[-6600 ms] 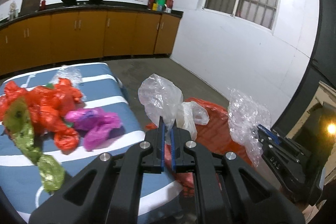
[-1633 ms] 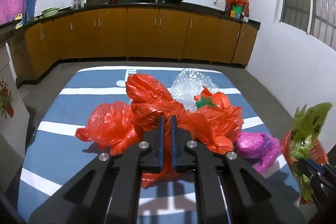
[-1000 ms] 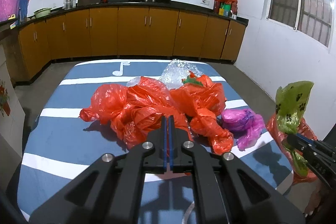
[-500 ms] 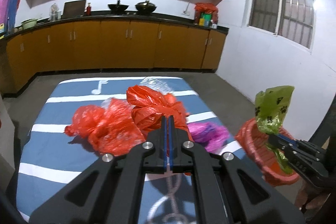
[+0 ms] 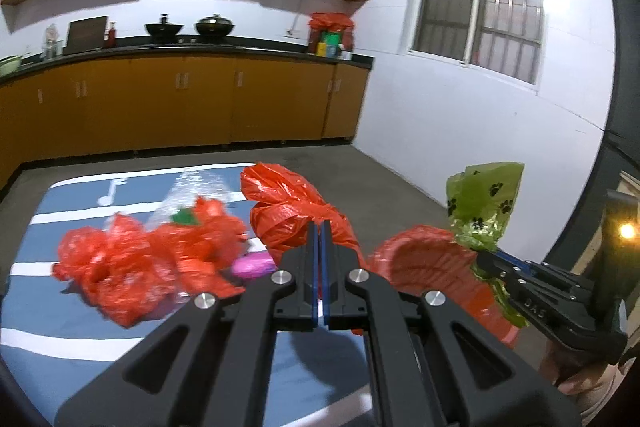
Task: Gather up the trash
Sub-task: 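Carry both bags over the basket and open both tools to drop them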
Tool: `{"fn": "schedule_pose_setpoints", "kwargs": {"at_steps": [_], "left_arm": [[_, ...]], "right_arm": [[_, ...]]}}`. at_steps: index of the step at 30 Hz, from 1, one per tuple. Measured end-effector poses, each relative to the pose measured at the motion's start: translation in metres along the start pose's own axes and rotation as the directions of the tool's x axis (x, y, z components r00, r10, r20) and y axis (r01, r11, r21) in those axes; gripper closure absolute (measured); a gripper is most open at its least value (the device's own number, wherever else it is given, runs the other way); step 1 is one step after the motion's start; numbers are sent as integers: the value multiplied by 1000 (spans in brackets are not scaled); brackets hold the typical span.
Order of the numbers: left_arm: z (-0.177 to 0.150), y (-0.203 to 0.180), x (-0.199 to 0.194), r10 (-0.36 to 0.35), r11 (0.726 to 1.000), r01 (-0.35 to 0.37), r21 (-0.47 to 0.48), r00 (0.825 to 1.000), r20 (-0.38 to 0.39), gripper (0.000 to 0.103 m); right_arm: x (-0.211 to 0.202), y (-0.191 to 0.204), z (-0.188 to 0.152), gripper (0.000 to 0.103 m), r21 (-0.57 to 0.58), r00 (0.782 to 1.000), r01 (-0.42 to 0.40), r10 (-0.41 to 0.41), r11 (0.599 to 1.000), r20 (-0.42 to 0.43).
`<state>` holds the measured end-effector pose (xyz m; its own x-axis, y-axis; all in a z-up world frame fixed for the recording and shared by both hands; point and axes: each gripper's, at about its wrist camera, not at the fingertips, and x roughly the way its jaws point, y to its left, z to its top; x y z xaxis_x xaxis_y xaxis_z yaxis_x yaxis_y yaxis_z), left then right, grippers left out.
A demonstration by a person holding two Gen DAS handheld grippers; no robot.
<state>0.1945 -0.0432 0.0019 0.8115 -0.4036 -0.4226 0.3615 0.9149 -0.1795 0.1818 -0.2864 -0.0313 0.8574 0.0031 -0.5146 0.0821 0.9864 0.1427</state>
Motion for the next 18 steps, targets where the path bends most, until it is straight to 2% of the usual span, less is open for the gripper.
{"fn": "schedule_pose_setpoints", "kwargs": {"at_steps": [9,18], "left_arm": [[-2,-50,27,-91,995,92,45,996,-22,100],[-8,-86,56,-160,985,163,63,986,-54,100]], "right_arm": [[-9,-46,3,91,70,996,82,-84,994,16],[-9,-78,2,91,126,992,120,-123,985,15]]}}
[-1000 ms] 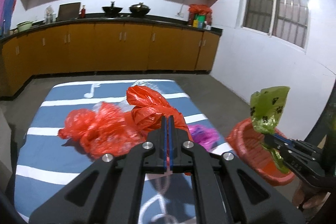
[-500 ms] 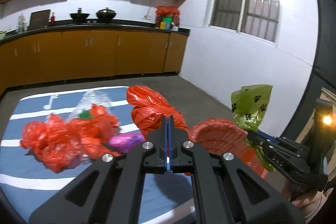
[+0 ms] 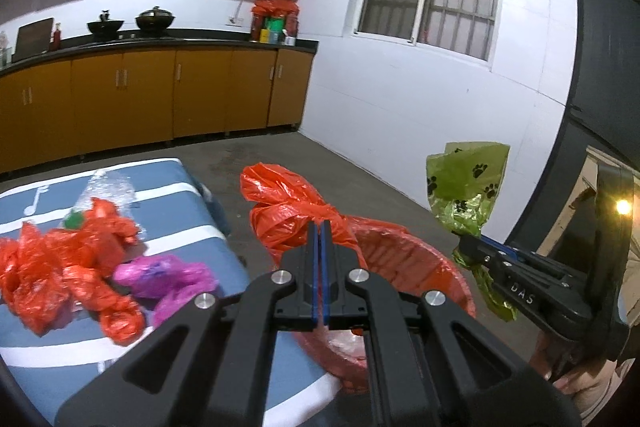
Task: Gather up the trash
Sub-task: 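Carry both bags over the basket and open both tools to drop them, then bring both tools back over the table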
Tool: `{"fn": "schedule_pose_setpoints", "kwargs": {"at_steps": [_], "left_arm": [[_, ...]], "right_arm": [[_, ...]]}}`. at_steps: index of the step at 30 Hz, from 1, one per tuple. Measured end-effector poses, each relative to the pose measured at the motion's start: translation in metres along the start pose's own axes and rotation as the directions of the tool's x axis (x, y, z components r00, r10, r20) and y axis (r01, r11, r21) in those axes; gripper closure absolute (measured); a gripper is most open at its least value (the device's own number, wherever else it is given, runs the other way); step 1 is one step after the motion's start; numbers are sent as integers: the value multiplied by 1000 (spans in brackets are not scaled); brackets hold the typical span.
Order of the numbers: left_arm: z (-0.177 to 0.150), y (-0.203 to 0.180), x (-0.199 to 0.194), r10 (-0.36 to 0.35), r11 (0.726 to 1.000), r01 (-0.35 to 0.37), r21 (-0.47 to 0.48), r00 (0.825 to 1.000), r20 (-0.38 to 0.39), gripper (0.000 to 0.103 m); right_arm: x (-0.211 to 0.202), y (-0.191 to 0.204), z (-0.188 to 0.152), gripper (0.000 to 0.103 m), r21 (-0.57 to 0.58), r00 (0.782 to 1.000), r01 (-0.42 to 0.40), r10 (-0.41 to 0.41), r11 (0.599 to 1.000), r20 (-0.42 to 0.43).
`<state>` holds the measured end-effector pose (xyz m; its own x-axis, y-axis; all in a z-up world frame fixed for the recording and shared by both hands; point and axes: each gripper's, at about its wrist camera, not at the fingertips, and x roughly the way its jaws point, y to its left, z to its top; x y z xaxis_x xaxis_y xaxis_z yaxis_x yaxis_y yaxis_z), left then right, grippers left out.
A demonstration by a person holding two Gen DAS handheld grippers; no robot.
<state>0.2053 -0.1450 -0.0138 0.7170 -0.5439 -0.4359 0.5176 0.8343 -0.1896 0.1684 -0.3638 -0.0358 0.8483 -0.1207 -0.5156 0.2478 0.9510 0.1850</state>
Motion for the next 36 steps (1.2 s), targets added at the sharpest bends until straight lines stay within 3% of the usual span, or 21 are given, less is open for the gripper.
{"fn": "schedule_pose_setpoints", "kwargs": {"at_steps": [20,23,27,30,36], "left_arm": [[-15,-36,65,-74,997,77,25,992,-104,100],[-18,-34,72,-80,997,81,5,989,-125,99],[-21,-26,77,-71,997,69,-17,986,-152,89],[-22,-18,74,-45,999,40,-33,988,-148,84],[-18,11,52,66,997,-71,-43,993,-101,62]], "right_arm": [[17,-31,7,90,90,1000,-3,5,996,-21],[19,-34,7,82,107,1000,-10,13,994,-26],[20,-37,6,58,122,999,-15,19,992,-31],[19,-36,5,56,110,999,-8,11,994,-32],[17,-36,4,56,106,999,-5,8,994,-32]]}}
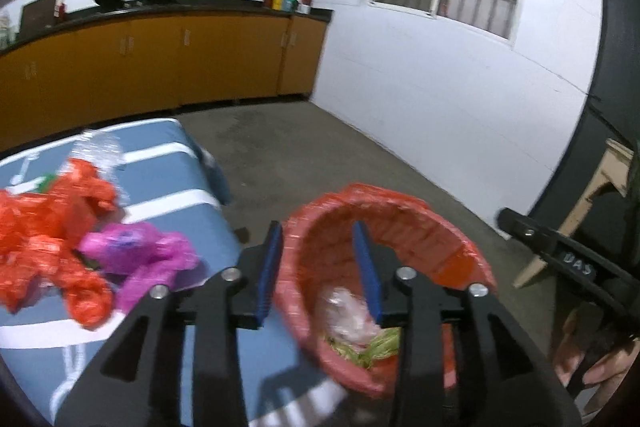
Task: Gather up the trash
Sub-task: 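Bring both tools back over the table, then grasp the pink bag with the right tool while the left tool grasps a red bag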
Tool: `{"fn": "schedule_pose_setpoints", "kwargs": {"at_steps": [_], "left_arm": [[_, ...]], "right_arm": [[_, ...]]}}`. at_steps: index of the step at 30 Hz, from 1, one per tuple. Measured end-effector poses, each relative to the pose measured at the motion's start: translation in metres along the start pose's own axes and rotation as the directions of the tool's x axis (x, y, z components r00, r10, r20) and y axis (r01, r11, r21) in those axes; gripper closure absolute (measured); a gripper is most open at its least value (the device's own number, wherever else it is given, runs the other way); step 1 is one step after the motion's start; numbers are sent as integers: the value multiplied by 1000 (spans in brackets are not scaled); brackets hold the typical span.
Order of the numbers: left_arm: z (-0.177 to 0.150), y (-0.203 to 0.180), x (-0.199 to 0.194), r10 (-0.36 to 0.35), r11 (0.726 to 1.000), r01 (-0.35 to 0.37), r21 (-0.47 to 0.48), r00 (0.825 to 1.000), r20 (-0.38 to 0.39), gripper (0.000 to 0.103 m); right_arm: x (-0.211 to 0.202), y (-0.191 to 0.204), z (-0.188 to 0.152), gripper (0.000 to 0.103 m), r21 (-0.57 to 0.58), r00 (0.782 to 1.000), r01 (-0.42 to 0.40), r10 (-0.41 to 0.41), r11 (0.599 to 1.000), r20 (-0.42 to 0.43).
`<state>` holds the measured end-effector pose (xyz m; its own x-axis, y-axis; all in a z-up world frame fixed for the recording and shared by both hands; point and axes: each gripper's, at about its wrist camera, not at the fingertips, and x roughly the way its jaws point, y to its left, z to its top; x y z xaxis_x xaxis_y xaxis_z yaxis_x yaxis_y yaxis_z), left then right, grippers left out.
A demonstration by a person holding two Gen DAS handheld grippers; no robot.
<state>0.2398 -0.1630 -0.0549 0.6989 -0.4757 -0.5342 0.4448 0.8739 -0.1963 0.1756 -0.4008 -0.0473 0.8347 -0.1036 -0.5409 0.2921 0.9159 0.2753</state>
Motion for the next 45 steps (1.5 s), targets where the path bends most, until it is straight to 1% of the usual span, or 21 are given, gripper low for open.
{"fn": "schedule_pose_setpoints", "kwargs": {"at_steps": [1,5,7,8,12,13,15,18,19,21,25,28,30,33,35,39,42,45], "left_arm": [[0,6,-4,23,1000,-23,1,1000,4,59],[-4,26,-21,96,995,-96,2,995,17,54],[-5,36,-30,142,990,-142,2,990,24,49],[-6,43,-35,164,986,-164,-1,986,27,48],[-11,73,-53,253,967,-253,-27,967,29,39],[-13,84,-60,285,958,-284,-37,958,30,36],[-17,100,-70,327,944,-325,-47,945,31,33],[-22,129,-86,411,910,-409,-65,911,28,27],[-25,142,-93,444,894,-441,-75,896,24,26],[-29,164,-104,488,869,-484,-100,873,14,25],[-38,202,-126,563,816,-557,-156,827,-9,25],[-45,226,-143,597,785,-589,-194,802,-18,25],[-49,239,-151,602,775,-592,-220,798,-26,25],[-55,251,-160,609,764,-597,-245,793,-34,25],[-59,258,-165,616,754,-604,-258,787,-40,25],[-65,271,-168,611,749,-599,-282,790,-56,25],[-69,280,-171,614,743,-604,-289,787,-64,25],[-71,284,-172,614,740,-604,-295,786,-70,25]], "right_arm": [[0,1,0,56,-4,1000,0,0,1000,1],[-4,13,-1,56,-51,1000,5,-4,999,13],[-5,21,-3,56,-74,1000,-3,4,997,13],[-4,25,-3,56,-83,1000,-9,10,997,11],[-3,46,-7,56,-115,999,-43,44,992,0],[-2,51,-8,55,-123,999,-54,54,991,-4],[-1,63,-11,48,-141,997,-71,71,987,-9],[1,82,-15,40,-166,995,-96,96,981,-12],[2,88,-17,39,-173,995,-103,103,979,-13],[5,102,-19,31,-189,993,-117,116,975,-17],[12,132,-24,29,-219,988,-157,153,963,-35],[22,159,-30,29,-254,981,-192,185,948,-51],[31,177,-34,29,-281,975,-223,210,934,-76],[46,204,-42,29,-323,965,-259,232,910,-119],[60,222,-50,29,-355,959,-280,240,892,-152],[89,247,-61,29,-400,953,-289,219,870,-211],[106,257,-67,29,-410,946,-297,207,862,-249],[121,264,-72,29,-443,946,-285,175,850,-272]]}}
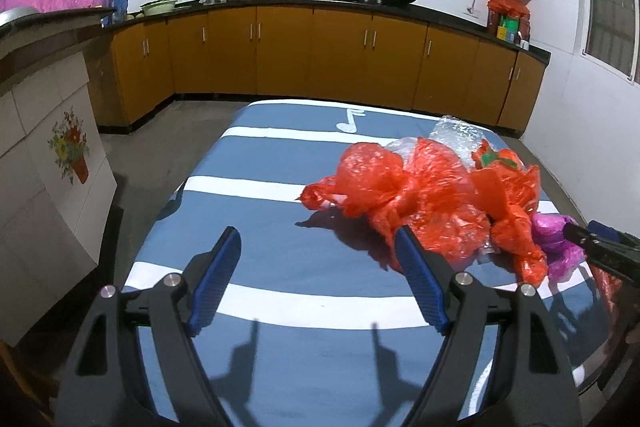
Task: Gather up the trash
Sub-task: 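Grasp the pink bag with the right tool while the left tool grasps a red bag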
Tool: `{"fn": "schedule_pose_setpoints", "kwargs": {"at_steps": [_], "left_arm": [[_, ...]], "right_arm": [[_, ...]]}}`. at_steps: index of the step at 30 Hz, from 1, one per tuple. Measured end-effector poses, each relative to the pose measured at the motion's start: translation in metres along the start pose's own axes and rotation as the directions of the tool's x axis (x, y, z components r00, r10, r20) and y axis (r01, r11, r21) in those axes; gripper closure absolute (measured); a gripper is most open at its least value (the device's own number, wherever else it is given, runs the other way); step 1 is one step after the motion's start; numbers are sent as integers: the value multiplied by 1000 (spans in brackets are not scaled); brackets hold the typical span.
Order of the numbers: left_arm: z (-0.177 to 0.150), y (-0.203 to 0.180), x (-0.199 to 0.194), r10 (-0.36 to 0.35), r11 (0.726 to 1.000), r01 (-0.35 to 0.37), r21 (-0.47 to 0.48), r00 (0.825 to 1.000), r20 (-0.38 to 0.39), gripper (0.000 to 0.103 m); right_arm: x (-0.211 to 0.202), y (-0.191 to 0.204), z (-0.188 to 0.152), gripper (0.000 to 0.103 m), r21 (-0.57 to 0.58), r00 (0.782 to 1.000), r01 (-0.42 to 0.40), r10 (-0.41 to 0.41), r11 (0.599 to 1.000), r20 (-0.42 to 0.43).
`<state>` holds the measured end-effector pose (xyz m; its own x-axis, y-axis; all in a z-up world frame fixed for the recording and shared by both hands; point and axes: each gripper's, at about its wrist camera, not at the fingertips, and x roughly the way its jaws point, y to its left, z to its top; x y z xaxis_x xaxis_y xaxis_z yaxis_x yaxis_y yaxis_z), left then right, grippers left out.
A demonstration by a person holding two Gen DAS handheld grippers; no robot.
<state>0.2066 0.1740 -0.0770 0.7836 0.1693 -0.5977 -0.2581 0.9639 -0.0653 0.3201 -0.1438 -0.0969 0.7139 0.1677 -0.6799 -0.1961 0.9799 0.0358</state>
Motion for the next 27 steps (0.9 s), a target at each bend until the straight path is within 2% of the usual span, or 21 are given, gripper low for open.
{"fn": "schedule_pose_setpoints", "kwargs": {"at_steps": [8,15,18,23,27], "left_arm": [[0,2,10,-15,1000,15,-5,1000,-14,25],[2,-19,21,-75,997,75,14,997,-34,25],[7,-30,29,-96,995,96,14,994,-46,26],[17,-45,45,-114,993,115,20,992,-54,30],[18,-58,66,-107,993,112,45,989,-98,45]], "right_arm": [[23,4,-2,29,-43,997,20,-23,999,-73],[19,5,-8,47,-70,997,27,-32,997,-77],[15,3,-10,50,-60,997,22,-27,998,-73],[6,-3,-17,52,-29,998,6,-8,1000,-66],[3,-5,-19,52,-16,998,-4,3,1000,-66]]}}
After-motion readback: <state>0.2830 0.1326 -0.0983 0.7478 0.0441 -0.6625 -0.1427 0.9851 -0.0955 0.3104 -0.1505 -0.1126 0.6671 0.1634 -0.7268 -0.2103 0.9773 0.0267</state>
